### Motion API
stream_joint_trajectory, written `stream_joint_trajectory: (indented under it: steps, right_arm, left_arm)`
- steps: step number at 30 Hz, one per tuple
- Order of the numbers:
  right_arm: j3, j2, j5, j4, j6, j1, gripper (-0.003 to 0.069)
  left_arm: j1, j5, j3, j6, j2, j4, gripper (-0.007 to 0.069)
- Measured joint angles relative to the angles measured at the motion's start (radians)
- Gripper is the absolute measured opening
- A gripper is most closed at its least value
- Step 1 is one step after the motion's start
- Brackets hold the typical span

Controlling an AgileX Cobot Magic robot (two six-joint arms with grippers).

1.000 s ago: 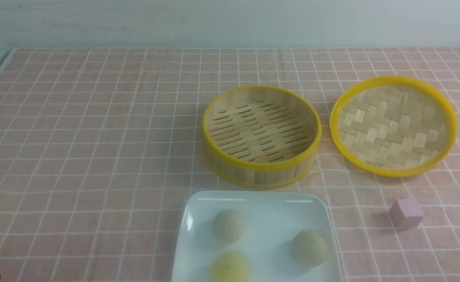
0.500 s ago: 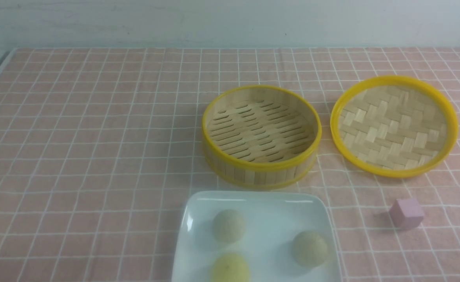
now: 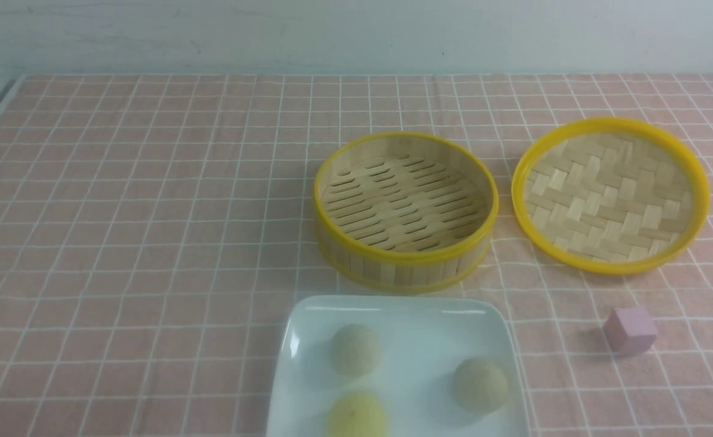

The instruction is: Put the steamed buns into the plate on the pink tablecloth.

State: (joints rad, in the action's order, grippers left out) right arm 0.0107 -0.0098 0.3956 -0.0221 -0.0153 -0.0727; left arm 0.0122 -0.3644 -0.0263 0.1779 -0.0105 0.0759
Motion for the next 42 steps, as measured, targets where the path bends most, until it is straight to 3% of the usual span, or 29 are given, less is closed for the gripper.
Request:
stream_joint_trajectory:
  steps: [42]
  right_arm:
    - [0.000, 0.000, 0.000, 0.000, 0.000, 0.000, 0.0235]
  left_arm:
    - [0.000, -0.005, 0.001, 0.000, 0.000, 0.001, 0.0135]
